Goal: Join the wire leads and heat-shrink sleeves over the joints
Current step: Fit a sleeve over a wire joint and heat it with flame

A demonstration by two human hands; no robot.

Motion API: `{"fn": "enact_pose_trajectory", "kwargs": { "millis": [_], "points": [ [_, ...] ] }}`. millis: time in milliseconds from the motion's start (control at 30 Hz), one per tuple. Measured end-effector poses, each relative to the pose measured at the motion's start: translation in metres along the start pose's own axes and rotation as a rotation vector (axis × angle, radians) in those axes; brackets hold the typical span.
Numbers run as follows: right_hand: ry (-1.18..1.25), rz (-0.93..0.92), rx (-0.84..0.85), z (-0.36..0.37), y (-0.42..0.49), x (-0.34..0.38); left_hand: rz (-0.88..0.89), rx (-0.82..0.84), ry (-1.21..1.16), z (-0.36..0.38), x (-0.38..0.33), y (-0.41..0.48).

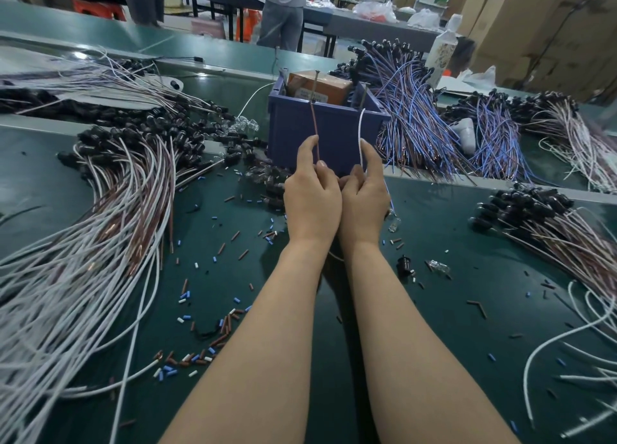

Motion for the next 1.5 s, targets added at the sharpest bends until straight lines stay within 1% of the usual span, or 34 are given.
{"fn": "enact_pose_trajectory", "kwargs": {
  "millis": [333, 567, 800, 967, 1233, 1500],
  "points": [
    [0.03, -0.026, -0.041, -0.003, 0.002, 0.002, 0.004, -0.002, 0.017, 0.0, 0.001, 0.001],
    [0.047, -0.013, -0.165, -0.017, 0.002, 0.0, 0.008, 0.001, 0.008, -0.001, -0.003, 0.0],
    [0.055, 0.007, -0.242, -0.023, 0.006, -0.005, 0.011, 0.006, 0.018, -0.001, -0.005, -0.001],
    [0.1, 0.055, -0.228, -0.023, 0.005, -0.008, -0.017, 0.021, 0.023, -0.001, -0.003, -0.001],
    [0.067, 0.004, -0.08, -0.009, 0.002, 0.001, 0.007, 0.004, 0.031, 0.0, -0.002, -0.001],
    [0.117, 0.06, 0.002, -0.002, 0.001, 0.0, 0.033, 0.006, 0.021, 0.002, 0.0, 0.0]
  ]
}}
Point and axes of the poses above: each hand's wrist, its own y-axis towards the middle knuckle, its own z-axis out of the palm, x = y × z, the point moved 10 cm from there along y, towards the middle knuckle, and after that the axes turned 13 degrees about -x, right-handed, at the moved point
